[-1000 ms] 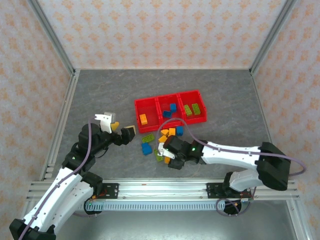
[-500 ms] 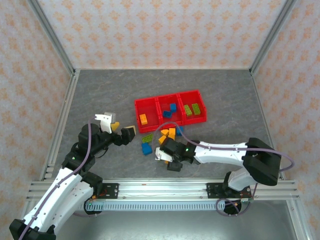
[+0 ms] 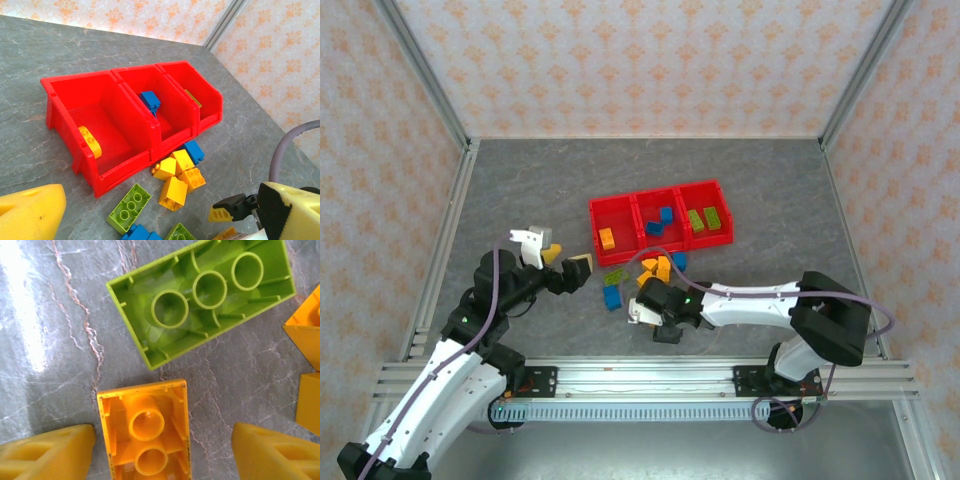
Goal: Sort the legos into containers by color
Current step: Pick up the lego from the bottom-center of the table, then place the lego in the container.
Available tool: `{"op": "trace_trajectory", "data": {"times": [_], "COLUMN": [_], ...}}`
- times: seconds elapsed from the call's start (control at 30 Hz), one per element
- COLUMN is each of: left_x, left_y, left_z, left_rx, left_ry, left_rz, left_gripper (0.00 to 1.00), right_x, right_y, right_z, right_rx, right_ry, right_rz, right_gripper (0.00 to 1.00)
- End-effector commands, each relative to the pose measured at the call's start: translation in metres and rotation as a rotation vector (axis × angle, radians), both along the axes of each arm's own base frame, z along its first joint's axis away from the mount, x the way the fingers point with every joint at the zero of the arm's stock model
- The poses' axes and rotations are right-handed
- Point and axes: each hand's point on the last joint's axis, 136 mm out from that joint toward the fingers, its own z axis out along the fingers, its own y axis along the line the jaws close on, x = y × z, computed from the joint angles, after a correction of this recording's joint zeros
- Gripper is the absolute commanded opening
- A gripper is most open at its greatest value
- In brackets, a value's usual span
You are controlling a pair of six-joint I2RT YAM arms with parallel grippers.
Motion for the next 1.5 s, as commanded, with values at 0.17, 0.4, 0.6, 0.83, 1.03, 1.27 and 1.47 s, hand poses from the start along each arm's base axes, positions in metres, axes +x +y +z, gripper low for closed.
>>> {"op": "trace_trajectory", "data": {"times": [0.17, 0.4, 0.6, 0.83, 1.03, 1.27, 1.47], "left_x": [-0.002, -0.002, -0.001, 0.0, 0.001, 0.002, 0.003], "left_y": [-0.004, -0.004, -0.003, -0.002, 0.0, 0.001, 0.005], "left_z": [0.008, 0.007, 0.005, 0.004, 0.005, 0.005, 0.006], "left_rx": [-0.008, -0.003, 0.002, 0.006, 0.009, 0.011, 0.018], "left_ry": [-0.044, -0.041, -0.035, -0.029, -0.033, -0.036, -0.039], "left_rz": [-0.029, -0.025, -0.021, -0.014, -0.001, 0.008, 0.027], "left_gripper": [0.99, 0.99, 0.99, 0.99, 0.99, 0.99, 0.99], "right_x": [0.003, 0.003, 0.002, 0.005, 0.013, 0.05, 0.1], "right_y": [-0.003, -0.005, -0.01, -0.004, 0.023, 0.042, 0.056], "right_z": [-0.025, -0.036, -0.035, -0.006, 0.066, 0.166, 0.234], "right_rx": [-0.089, -0.115, -0.114, -0.026, 0.256, 0.634, 0.888], "right_ry": [0.05, 0.055, 0.049, -0.003, -0.065, -0.158, -0.164], "right_rz": [0.007, 0.002, -0.039, -0.106, -0.153, -0.311, -0.487], "right_gripper": [0.54, 0.36, 0.2, 0.11, 0.1, 0.11, 0.07]}}
